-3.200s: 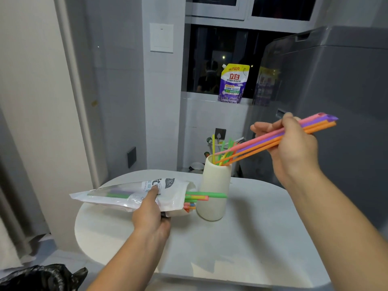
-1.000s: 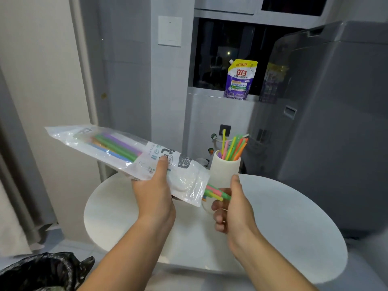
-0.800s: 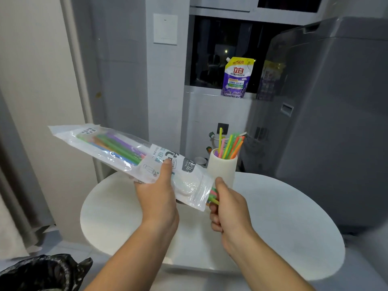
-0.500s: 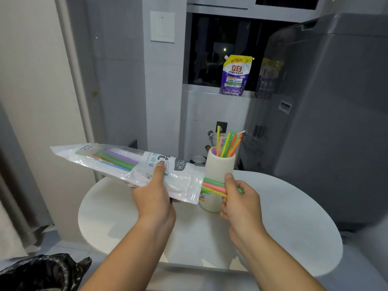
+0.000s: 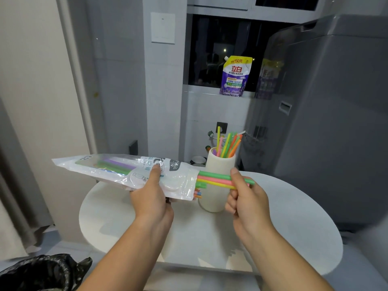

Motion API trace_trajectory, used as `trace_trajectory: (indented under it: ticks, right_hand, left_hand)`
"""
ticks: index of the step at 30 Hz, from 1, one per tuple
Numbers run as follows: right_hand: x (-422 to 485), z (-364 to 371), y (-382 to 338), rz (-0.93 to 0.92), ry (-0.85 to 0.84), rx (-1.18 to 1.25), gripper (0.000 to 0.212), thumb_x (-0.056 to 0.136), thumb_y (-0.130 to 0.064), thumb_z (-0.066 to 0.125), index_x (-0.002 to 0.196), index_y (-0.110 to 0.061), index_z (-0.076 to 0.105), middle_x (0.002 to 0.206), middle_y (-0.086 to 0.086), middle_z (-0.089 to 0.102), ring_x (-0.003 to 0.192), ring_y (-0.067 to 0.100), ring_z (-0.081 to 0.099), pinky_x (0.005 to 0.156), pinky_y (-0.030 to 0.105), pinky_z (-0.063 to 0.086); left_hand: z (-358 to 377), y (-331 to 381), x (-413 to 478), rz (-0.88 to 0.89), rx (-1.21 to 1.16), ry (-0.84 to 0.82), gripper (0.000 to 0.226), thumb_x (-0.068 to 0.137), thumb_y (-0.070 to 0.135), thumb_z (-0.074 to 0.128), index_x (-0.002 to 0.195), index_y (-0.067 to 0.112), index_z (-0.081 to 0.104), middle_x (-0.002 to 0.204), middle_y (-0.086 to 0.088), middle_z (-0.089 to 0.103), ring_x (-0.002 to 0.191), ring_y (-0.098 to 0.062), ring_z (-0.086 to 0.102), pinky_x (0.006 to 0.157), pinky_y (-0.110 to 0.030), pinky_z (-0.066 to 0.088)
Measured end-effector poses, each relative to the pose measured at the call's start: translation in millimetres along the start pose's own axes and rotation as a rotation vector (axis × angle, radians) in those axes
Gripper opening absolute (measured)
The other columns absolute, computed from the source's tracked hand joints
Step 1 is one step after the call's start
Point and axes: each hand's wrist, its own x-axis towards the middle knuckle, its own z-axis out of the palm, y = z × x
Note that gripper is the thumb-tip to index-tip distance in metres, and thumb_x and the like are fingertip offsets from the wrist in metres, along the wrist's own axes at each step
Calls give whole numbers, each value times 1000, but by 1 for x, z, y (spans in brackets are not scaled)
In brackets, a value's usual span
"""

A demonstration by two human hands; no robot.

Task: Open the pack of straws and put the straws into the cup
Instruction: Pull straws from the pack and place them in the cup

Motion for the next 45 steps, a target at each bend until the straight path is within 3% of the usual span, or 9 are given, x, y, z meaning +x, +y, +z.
trace_trajectory:
  ticks: [6,9,13,18,23,28,35,40,45]
  right_hand:
    - [-4,13,6,112,-66,249,45,63,-44,82,86,-10,63,48,-3,35,37,8,31,34,21,27]
    - [-5,17,8,100,-31,250,51,53,-46,84,87,-10,73,53,-5,49,41,8,33,41,22,33]
    - [-5,19,15,97,35,191,41,75,-44,79,101,-13,77,84,-1,76,68,12,64,61,26,48]
    - [-4,24,17,92,-5,96,33,96,-46,59,100,-21,80,102,3,79,85,18,75,63,26,56]
    - [0,27,8,67,-49,118,53,105,-45,38,103,-6,74,104,7,79,90,18,76,84,33,57]
    - [9,26,-26,53,-143,294,47,108,-39,33,101,0,59,107,23,76,101,31,74,94,43,53]
    - [19,25,-60,92,-221,398,44,109,-35,32,85,-4,52,109,30,73,98,42,73,93,56,52]
    - [26,16,-73,95,-222,489,41,109,-34,31,83,-7,49,101,31,74,93,43,74,67,54,61]
    - [34,5,-84,51,-172,470,40,109,-34,32,82,-9,48,103,31,73,94,42,74,69,54,61]
  left_hand:
    - [4,-9,-9,-62,-17,-2,18,96,15,77,111,20,70,76,10,82,59,-9,77,45,-26,58]
    - [7,-10,-13,-92,-5,23,28,97,16,76,125,15,70,102,0,83,70,-14,78,46,-26,59]
    - [9,-10,-19,-120,-20,27,40,98,16,75,136,9,67,125,-9,79,99,-25,79,54,-30,64]
    - [9,-10,-22,-139,-30,21,33,97,14,76,130,12,69,116,-6,81,76,-15,81,51,-29,63]
    - [6,-13,-19,-136,-46,-20,43,101,15,71,142,7,63,130,-15,76,119,-40,73,100,-60,59]
    - [0,-10,-3,-199,-59,-57,53,105,24,66,151,1,53,146,-31,62,136,-55,58,116,-66,45]
    - [-4,0,5,-143,-95,22,51,104,21,66,152,9,52,141,-20,70,131,-45,66,112,-57,53]
    - [-4,11,8,-139,-115,127,47,102,14,69,147,11,57,134,-9,75,119,-28,74,57,-32,67]
    - [-7,6,13,-123,-95,143,48,101,13,71,147,11,57,133,-10,75,119,-32,75,83,-46,66]
